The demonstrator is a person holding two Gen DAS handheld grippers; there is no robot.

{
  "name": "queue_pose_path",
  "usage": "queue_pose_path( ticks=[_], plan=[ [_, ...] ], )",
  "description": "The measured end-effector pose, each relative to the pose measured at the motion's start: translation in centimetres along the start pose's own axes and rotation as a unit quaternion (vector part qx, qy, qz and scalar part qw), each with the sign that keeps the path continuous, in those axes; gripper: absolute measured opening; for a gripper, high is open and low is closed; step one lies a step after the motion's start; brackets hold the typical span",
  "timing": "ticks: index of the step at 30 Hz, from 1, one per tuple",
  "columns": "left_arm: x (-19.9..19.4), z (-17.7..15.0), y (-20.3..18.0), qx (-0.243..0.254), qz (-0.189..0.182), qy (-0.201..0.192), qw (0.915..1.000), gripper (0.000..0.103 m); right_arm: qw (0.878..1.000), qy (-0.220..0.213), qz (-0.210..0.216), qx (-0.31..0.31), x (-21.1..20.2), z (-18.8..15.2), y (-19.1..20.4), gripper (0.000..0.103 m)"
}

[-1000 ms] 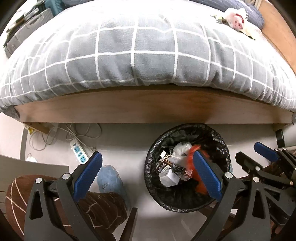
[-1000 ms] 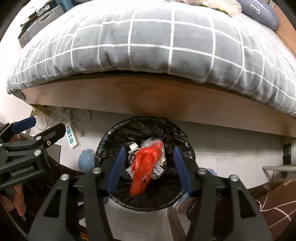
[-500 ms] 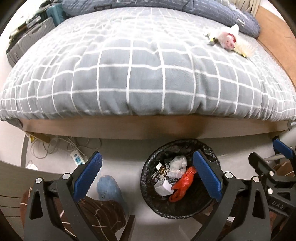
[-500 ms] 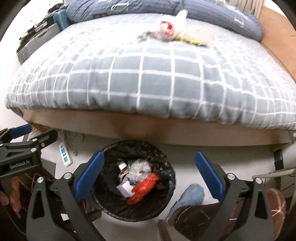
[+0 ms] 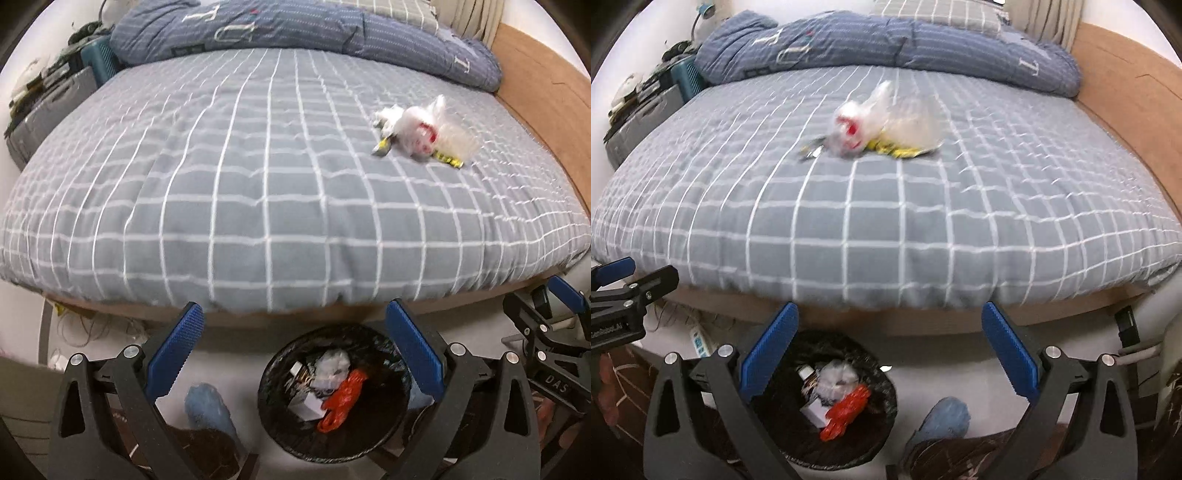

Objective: Collect trash
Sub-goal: 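Move both tools back over the bed toward the bubble wrap and tissues, then close the left tool on the clear plastic bag with red inside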

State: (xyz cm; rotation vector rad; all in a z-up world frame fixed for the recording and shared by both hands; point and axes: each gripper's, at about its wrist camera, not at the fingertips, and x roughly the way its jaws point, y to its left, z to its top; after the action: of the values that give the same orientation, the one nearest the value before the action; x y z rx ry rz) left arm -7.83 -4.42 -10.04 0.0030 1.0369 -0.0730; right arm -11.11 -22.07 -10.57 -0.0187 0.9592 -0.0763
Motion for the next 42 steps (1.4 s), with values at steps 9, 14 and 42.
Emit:
queue_pose_path(
  ticks=[9, 14, 42],
  plan=[
    [0.0, 4.0, -3.8, 0.019, -0.01, -0.021, 0.9995, 0.097, 0.999, -0.031, -0.015, 0.015, -0.4, 4.1, -3.2, 0.095],
    [0.7, 6.7, -5.7, 0.025, -0.017, -0.027, 0.9992, 0.097, 0.999, -0.042, -0.019, 0.025, -0.2, 6.2, -4.8, 0.095],
    [10.1, 17.0, -13.5, 0.053, -0.036, -0.015, 0.9978, 0.092, 0.998, -0.023, -0.018, 0.056, 6.2, 11.3, -11.2, 0.095]
  ],
)
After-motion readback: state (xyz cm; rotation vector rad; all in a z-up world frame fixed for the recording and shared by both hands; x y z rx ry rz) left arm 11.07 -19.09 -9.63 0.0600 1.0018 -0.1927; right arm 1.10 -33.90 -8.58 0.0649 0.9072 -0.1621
